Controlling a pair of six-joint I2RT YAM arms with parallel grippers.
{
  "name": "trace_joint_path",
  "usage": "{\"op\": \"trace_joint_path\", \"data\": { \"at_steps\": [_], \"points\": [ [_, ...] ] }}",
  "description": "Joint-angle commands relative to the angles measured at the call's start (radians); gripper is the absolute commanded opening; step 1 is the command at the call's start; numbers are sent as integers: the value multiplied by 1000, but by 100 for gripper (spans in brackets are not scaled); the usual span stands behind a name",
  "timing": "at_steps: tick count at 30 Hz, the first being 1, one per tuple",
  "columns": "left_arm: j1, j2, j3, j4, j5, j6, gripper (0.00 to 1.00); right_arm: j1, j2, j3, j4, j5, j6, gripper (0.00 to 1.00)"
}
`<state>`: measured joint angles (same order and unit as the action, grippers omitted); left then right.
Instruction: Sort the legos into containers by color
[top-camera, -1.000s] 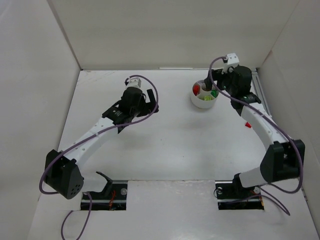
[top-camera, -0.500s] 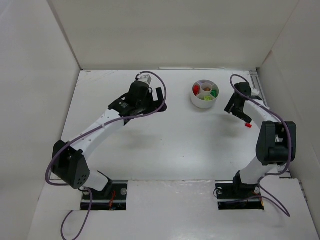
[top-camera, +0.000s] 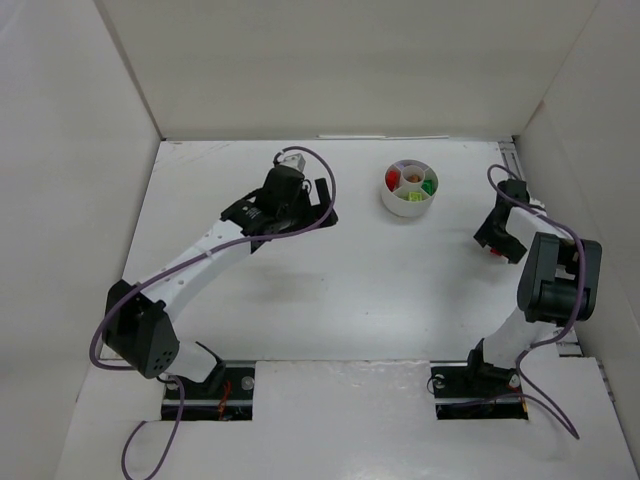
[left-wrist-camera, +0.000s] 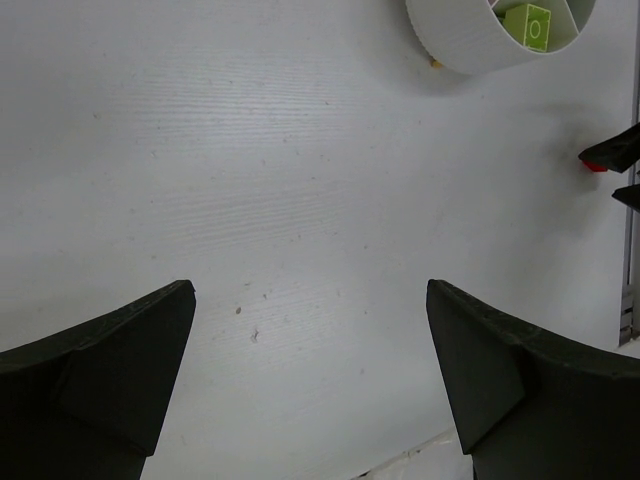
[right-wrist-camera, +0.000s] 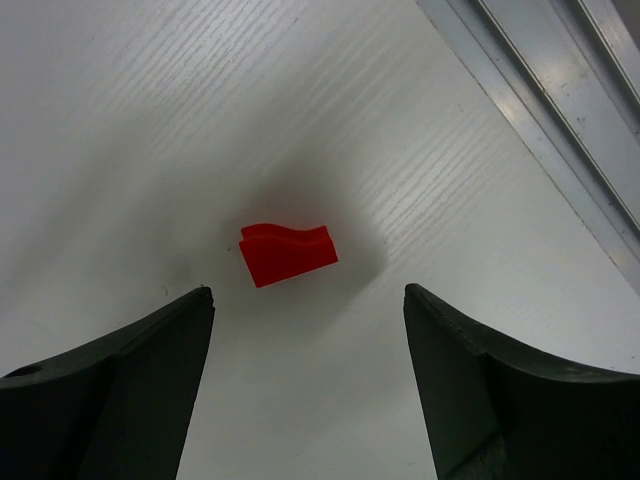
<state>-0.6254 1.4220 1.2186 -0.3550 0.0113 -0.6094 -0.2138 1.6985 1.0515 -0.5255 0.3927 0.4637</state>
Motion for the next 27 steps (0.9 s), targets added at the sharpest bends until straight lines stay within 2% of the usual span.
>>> {"op": "trace_joint_path", "data": {
  "at_steps": [1,4,9,19,20,24,25,27],
  "points": [
    [-13,-17,30,-16,-45,-15,100,-27,-3,5,67,-44,-56,81],
    [-13,-8,41,-27,-66,-24,100,-27,6,16,87,-64,-86,80],
    [-13,-8,81,-58,-86,-4,100,-36,26,27,96,-106,-120,67],
    [-13,47,134,-78,-105,25,100,-56,44,45,108,-143,-132,68],
    [-13,48,143,-88,-105,36,100,-68,44,45,108,-143,-132,61],
    [-13,78,168,-99,-105,45,98,-68,44,45,108,-143,-142,46],
    [-13,78,168,-99,-105,45,98,-68,44,45,108,-143,-142,46],
    [-13,89,177,-99,-105,45,97,-78,53,45,108,-153,-142,38]
  ]
}}
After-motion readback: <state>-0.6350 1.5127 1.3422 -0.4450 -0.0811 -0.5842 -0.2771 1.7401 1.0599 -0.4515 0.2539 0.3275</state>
